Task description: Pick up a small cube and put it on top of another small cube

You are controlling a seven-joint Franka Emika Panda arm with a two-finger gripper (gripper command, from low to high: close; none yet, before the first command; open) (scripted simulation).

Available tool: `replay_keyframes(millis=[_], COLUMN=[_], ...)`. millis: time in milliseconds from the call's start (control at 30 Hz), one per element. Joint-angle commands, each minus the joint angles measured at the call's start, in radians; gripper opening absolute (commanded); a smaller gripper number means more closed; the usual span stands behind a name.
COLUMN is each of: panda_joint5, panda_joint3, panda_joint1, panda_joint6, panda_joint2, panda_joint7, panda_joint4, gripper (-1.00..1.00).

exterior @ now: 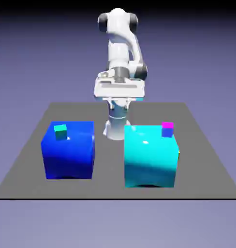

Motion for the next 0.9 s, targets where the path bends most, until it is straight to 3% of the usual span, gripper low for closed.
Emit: replay_keyframes(millis=[0,867], panda_joint5=[0.03,0.859], panda_joint3=[0.036,0.979], panda_joint1=[-0.002,-0.108], panda_joint6=[-0.02,-0.297], panda_joint2=[0.004,0.072], panda_joint7=[0.005,-0.006], panda_joint4=[0.014,0.093], gripper=[0.0,0.0])
